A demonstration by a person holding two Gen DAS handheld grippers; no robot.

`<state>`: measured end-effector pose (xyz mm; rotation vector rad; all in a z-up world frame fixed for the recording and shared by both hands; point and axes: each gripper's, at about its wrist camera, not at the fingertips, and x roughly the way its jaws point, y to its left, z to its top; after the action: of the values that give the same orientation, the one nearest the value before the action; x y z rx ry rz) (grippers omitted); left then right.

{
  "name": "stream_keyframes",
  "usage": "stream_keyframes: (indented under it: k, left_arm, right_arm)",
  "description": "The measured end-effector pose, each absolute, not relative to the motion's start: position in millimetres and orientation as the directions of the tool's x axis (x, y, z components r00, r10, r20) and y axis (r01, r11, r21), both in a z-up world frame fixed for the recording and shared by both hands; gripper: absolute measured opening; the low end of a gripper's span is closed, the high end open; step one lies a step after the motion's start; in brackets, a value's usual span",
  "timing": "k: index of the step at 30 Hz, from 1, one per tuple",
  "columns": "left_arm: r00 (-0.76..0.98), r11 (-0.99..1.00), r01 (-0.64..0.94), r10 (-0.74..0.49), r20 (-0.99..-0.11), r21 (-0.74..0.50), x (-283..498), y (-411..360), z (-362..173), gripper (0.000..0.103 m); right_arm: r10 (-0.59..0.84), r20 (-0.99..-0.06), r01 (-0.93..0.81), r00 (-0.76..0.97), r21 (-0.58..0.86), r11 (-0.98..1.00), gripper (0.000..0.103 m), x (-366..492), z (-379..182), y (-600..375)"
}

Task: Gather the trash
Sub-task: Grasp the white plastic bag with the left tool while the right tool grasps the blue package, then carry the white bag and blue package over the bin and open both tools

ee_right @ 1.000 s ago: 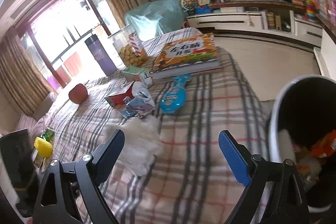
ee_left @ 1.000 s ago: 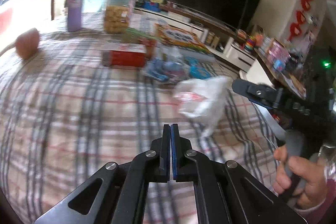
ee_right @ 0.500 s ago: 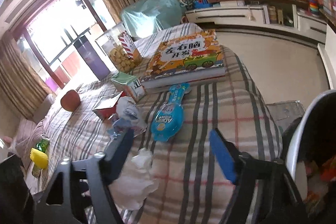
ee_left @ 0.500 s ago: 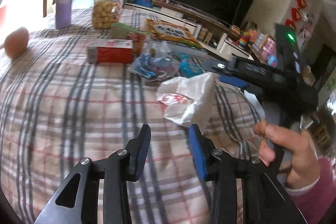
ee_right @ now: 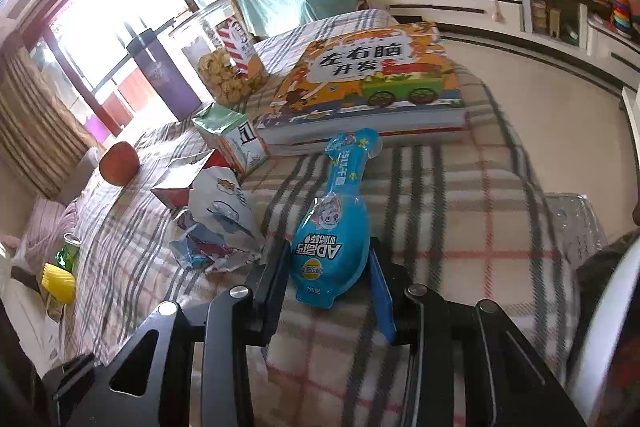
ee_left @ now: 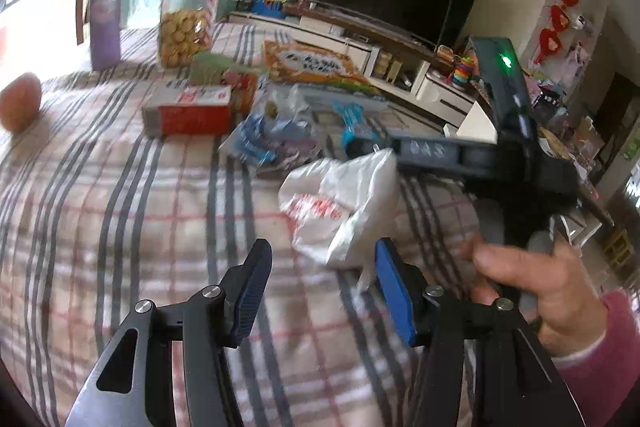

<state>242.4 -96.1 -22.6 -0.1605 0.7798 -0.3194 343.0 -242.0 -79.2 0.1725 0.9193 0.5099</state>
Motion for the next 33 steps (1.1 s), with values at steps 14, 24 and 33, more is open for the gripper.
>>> stream_keyframes:
  k: [14, 24, 33]
  left_arm:
    - [0.647, 0.924, 0.235, -0.380, -0.661, -0.301, 241.0, -86.4, -27.2, 0.010]
    - [0.627, 0.923, 0.200, -0.378, -0.681, -0.328, 234.9, -80.0, -41.5, 0.010]
    - [0.636, 0.924, 0.209, -0.376, -0.674, -0.319, 225.2, -84.1, -34.8, 0.009]
  right_arm:
    - [0.514, -0.712, -0.370, 0.479, 0.367, 0.854, 0.039, 266.6, -73.1, -277.3]
    - [0.419, -0.725, -0.343, 0.547, 0.262, 0.902, 0.053, 259.2, -78.6, -264.8]
    - [0.414, -0.718, -0.351, 0.560, 0.248, 0.903, 0.043, 246.0, -73.9, -265.3]
